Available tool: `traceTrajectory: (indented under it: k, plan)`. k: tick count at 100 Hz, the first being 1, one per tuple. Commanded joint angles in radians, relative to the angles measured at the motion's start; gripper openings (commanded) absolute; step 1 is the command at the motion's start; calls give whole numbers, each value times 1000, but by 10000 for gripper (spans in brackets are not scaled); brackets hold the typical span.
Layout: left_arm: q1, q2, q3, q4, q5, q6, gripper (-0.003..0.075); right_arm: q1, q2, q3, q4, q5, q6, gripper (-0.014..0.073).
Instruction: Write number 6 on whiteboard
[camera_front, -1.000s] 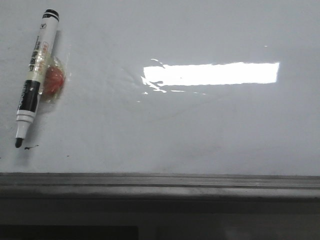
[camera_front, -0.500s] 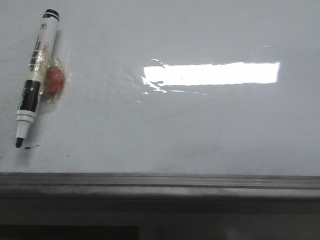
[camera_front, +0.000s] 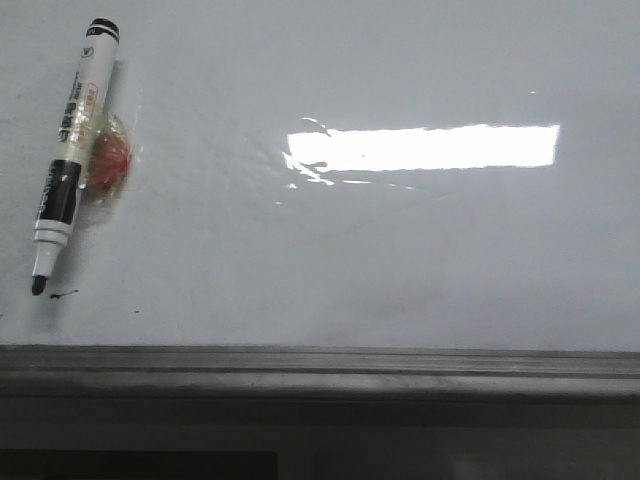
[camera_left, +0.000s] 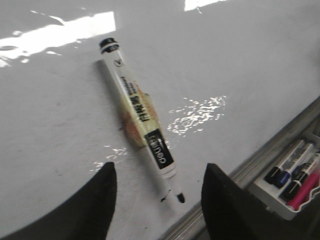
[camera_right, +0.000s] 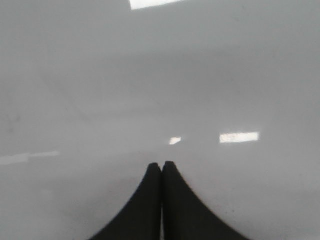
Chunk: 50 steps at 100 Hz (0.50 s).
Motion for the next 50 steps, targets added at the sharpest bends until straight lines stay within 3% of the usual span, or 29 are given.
traceTrajectory:
  k: [1, 14, 31, 50]
  plan:
    - [-35, 82, -37, -63, -190, -13, 390, -3, 18, -36, 2, -83, -5, -64]
    - [-38, 189, -60, -169, -273, -13, 393, -3, 18, -36, 2, -83, -5, -64]
    - [-38, 291, -126, -207, -207, -57, 469, -3, 18, -36, 2, -81, -5, -64]
    - [-38, 389, -188, -210, -132, -57, 470, -3, 18, -36, 2, -83, -5, -64]
